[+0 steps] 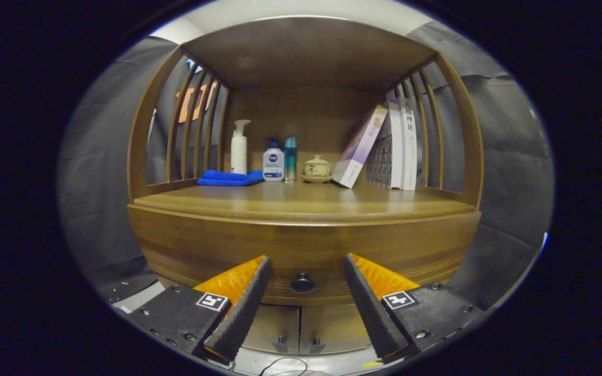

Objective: Pull open the drawer, take out the items inside it, and place them on the countertop above the cabinet.

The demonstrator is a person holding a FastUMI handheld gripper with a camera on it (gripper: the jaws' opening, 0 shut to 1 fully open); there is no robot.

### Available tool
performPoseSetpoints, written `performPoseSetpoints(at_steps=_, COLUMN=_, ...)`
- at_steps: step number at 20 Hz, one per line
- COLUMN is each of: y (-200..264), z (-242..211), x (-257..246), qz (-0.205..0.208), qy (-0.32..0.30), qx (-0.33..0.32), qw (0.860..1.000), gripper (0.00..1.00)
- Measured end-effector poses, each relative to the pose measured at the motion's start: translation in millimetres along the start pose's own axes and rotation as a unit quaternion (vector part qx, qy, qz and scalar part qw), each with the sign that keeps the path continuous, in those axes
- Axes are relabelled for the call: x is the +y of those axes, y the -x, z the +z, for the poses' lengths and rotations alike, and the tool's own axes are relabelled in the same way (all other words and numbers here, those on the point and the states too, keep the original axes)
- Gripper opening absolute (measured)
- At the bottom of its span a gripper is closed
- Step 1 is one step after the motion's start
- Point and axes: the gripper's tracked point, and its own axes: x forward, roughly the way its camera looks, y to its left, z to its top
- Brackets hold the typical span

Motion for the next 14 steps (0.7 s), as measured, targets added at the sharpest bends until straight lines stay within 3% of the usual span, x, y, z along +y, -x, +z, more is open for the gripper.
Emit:
performPoseSetpoints(at_steps=3, y=-7.5, z=-10.0, x=3.0, qz=0.001, qy=-0.008, qx=0.011, qw=1.0, gripper=0.84)
performPoseSetpoints(at_steps=9, y=-14.6, z=-16.6, x=-0.3, qz=-0.014, qy=-0.015, qx=0.017, qw=1.0, gripper=0.57)
performPoseSetpoints(at_steps=12, y=-15.0, z=-19.7, x=-0.2, qz=-0.016, qy=-0.01, qx=0.018, qw=1.0, gripper=0.35)
performPoseSetpoints(at_steps=14, y=-14.6, z=-19.3, x=-0.1, qz=-0.017, qy=-0.004, qx=0.019, qw=1.0, gripper=0.31)
